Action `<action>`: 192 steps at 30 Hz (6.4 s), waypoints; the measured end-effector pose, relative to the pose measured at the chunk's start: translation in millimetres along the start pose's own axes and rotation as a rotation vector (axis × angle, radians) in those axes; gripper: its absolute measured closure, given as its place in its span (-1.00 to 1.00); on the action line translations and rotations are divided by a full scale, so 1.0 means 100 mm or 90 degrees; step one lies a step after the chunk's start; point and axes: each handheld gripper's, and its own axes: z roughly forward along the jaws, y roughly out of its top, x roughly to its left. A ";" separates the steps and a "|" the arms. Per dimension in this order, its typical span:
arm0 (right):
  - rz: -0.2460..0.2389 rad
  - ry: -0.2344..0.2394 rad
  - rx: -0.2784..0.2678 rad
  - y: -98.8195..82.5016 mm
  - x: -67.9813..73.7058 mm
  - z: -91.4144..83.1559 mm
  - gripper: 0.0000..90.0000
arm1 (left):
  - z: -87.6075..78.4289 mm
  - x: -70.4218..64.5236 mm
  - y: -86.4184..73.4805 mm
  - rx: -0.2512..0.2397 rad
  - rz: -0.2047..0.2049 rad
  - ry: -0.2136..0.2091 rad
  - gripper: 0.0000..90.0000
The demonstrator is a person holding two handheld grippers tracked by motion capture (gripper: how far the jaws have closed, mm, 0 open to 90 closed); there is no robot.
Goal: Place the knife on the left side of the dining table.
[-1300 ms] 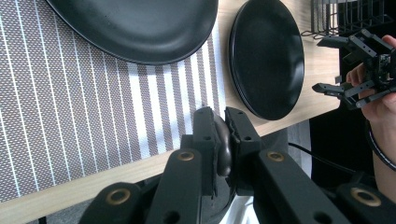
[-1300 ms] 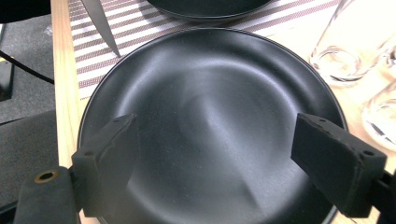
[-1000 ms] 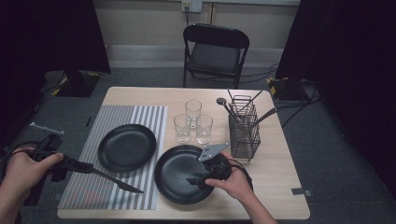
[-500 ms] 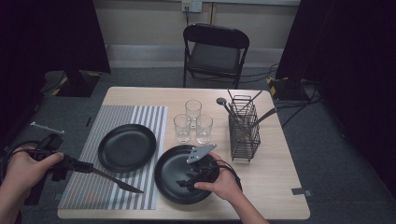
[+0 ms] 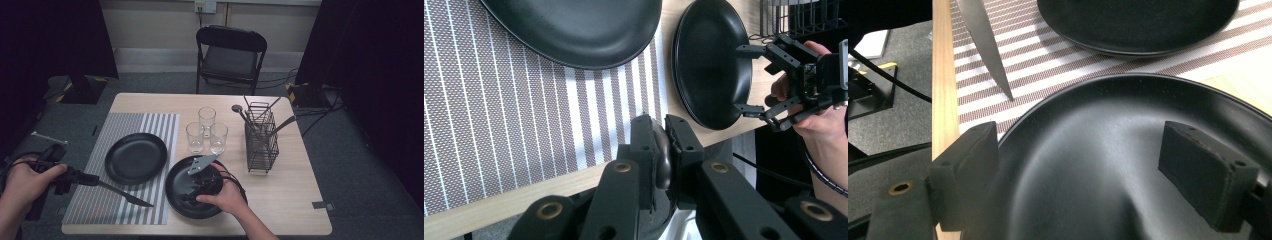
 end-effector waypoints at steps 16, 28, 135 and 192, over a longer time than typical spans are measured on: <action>-0.013 0.023 0.003 0.12 0.10 0.22 -0.64 | 0.00 -0.03 0.01 0.006 0.014 0.007 0.85; -0.023 0.033 0.010 0.17 0.15 0.35 -0.63 | -0.01 -0.05 0.00 0.009 0.017 0.014 0.85; -0.116 0.115 0.061 0.33 0.44 1.08 0.56 | 0.01 -0.06 0.01 0.005 0.010 0.035 0.81; -0.111 0.108 0.082 0.34 0.53 1.11 0.66 | 0.04 -0.08 -0.03 0.029 0.033 0.085 0.71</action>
